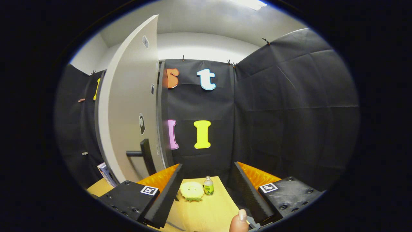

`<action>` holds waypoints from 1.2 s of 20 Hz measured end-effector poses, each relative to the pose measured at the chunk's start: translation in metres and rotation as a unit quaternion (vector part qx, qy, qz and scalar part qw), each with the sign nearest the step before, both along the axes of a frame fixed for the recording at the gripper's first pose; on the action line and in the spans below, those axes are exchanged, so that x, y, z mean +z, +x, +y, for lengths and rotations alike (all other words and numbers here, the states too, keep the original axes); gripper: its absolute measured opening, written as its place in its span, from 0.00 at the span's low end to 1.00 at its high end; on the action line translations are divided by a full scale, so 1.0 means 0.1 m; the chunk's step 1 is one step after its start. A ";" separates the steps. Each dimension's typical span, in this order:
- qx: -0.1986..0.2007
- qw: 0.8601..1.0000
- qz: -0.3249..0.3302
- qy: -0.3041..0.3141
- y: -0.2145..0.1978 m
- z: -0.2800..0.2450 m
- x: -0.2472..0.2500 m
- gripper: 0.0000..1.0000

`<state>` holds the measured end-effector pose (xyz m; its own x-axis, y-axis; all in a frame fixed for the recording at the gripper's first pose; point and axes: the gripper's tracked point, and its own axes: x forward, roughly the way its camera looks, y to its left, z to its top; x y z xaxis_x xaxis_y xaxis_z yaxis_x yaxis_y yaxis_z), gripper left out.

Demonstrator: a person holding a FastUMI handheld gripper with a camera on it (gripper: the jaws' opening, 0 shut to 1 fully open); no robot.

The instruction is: Open the shoe cabinet door, grab the shoes and put them into the shoe cabinet, then close the shoe cabinet door.

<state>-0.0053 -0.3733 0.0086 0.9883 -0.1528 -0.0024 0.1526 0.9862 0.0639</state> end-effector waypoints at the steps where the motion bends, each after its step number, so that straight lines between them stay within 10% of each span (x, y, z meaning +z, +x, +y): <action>1: 0.001 1.000 0.003 0.006 0.11 -0.03 -0.03 0.98; 24: 0.046 0.999 0.020 0.004 0.10 1.50 -0.18 0.93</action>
